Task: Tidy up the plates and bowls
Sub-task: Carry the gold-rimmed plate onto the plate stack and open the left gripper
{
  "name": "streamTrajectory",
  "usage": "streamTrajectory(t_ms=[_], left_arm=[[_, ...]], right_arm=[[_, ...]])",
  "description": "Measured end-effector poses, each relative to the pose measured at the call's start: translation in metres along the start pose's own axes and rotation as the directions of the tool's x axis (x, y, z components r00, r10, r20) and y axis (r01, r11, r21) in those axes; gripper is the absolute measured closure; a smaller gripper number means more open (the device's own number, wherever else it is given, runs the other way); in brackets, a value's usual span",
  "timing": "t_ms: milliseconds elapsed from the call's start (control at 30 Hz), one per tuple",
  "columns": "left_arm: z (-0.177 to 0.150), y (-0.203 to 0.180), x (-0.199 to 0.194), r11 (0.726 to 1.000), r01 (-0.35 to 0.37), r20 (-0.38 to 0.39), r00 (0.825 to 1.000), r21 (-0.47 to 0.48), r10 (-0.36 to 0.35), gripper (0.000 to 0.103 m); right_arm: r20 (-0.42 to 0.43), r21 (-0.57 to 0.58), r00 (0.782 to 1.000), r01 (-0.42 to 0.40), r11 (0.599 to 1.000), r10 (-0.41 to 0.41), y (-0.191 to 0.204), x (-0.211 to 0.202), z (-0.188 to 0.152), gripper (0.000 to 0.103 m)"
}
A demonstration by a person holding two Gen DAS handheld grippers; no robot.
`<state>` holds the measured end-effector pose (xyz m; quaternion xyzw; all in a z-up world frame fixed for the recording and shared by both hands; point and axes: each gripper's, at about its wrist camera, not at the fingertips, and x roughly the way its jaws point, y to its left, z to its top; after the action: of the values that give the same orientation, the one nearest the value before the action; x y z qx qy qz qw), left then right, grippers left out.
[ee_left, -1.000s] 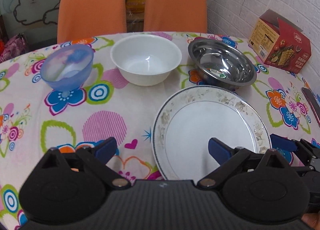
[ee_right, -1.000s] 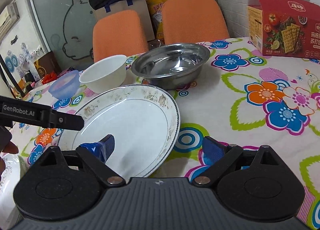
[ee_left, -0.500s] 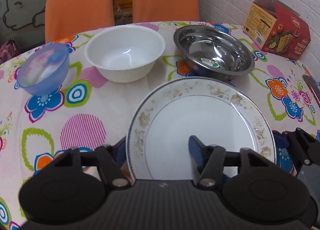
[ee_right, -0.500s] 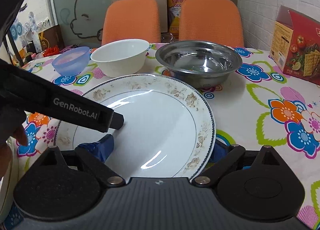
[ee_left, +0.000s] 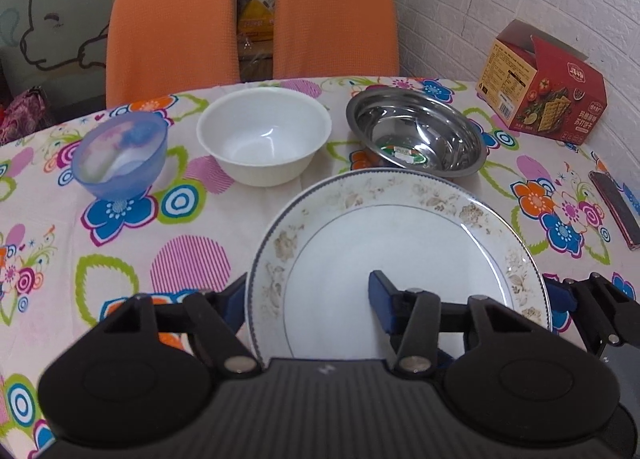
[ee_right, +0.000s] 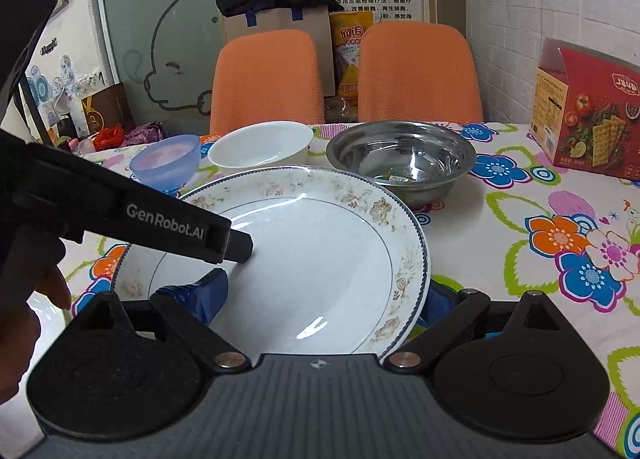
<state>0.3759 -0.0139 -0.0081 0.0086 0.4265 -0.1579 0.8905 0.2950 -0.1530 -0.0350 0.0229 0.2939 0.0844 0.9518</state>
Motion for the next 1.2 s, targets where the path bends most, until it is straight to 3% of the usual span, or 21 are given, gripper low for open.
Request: streamTrajectory(t_ms=[200, 433, 633, 933, 1200], left_arm=[[-0.028, 0.017, -0.047, 0.999, -0.017, 0.050, 0.999, -0.047, 0.019, 0.053], [-0.085, 0.060, -0.117, 0.984, -0.128, 0.104, 0.985, -0.121, 0.140, 0.053], [-0.139, 0.101, -0.148, 0.958, -0.208, 0.083, 0.970, -0.196, 0.228, 0.053], [-0.172, 0.136, -0.139, 0.948, -0.168, 0.065, 0.979, -0.272, 0.192, 0.053], [-0.172, 0.135, -0.150, 0.962, -0.138, 0.148, 0.973, -0.234, 0.176, 0.045]], right_arm=[[0.030, -0.044, 0.999, -0.034, 0.998, 0.035, 0.032, -0.032, -0.008, 0.018], [0.037, -0.095, 0.986, -0.158, 0.983, 0.162, 0.094, -0.064, -0.029, 0.018], [-0.018, -0.133, 0.966, -0.258, 0.957, 0.258, 0.143, -0.069, -0.051, 0.018], [-0.089, -0.183, 0.963, -0.266, 0.947, 0.253, 0.174, -0.060, -0.072, 0.018], [-0.059, -0.171, 0.970, -0.244, 0.954, 0.238, 0.172, -0.062, -0.072, 0.019]])
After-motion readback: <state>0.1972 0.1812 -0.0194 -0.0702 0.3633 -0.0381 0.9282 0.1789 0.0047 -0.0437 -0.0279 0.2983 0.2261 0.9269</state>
